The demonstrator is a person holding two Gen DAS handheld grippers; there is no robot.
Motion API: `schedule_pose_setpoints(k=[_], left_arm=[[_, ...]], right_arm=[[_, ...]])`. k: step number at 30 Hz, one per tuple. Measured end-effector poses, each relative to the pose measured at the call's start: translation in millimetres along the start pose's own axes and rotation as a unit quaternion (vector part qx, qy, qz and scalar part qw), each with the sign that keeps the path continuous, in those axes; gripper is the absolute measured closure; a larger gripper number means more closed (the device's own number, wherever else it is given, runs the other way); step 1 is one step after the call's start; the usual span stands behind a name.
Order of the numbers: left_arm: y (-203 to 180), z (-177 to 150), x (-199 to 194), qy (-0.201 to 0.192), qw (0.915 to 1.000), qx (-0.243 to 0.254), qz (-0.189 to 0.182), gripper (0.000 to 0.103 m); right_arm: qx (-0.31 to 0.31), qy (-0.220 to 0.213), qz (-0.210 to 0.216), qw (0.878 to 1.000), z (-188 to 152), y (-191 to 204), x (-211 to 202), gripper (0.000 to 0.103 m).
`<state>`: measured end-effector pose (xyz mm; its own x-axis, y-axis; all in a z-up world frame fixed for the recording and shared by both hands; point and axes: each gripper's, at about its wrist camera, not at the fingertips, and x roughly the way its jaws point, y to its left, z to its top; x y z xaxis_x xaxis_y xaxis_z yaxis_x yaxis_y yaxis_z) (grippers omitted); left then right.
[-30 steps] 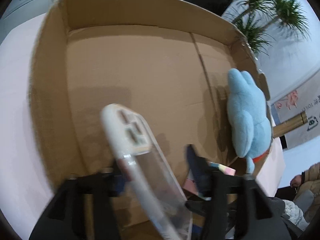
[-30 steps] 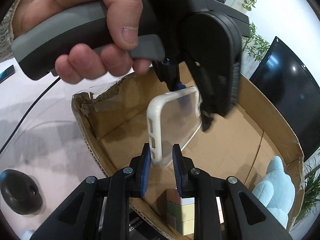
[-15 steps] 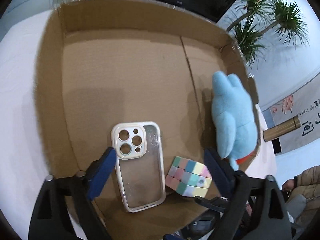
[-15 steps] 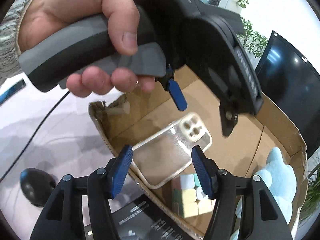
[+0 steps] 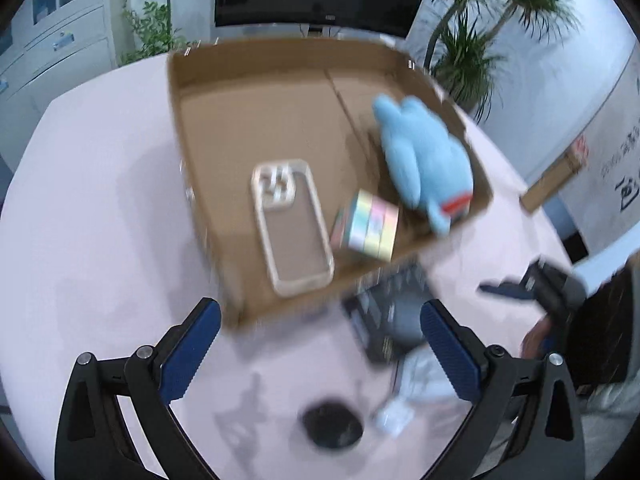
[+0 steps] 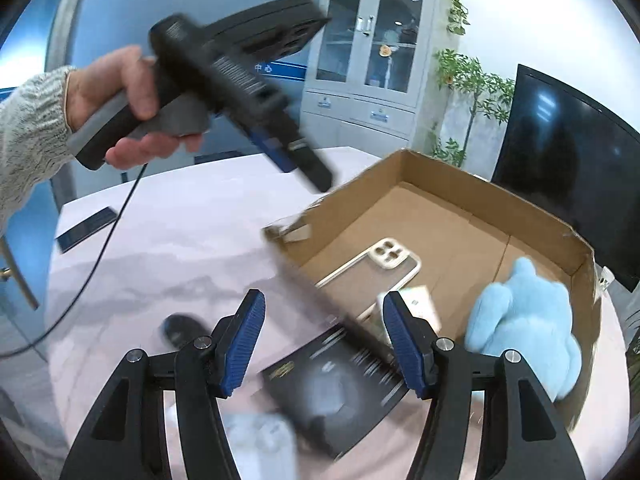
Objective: Organize objects
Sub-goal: 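Grasp the black round speaker with the left tool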
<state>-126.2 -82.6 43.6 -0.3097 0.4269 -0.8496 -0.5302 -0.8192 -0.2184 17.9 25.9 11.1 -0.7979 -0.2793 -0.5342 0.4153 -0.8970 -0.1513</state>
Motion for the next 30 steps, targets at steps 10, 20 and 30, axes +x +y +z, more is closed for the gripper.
schedule_pose_setpoints(k=[10, 20, 30], left_arm=[[-6, -104, 56, 0.079, 0.9955, -0.012, 0.051, 0.004], [-14, -111, 92, 0.114, 0.9920, -0.019, 0.051, 0.020], [-15, -114, 93, 0.124, 0.9905, -0.012, 0.057, 0.046]], right_arm=[[0.042, 0.053, 0.070, 0.995, -53, 57, 34, 0.043], [0.102, 0.109, 0.077, 0.986, -47, 70, 88, 0.043], [0.074, 0.126, 0.081, 0.986, -36, 78, 116, 0.043]])
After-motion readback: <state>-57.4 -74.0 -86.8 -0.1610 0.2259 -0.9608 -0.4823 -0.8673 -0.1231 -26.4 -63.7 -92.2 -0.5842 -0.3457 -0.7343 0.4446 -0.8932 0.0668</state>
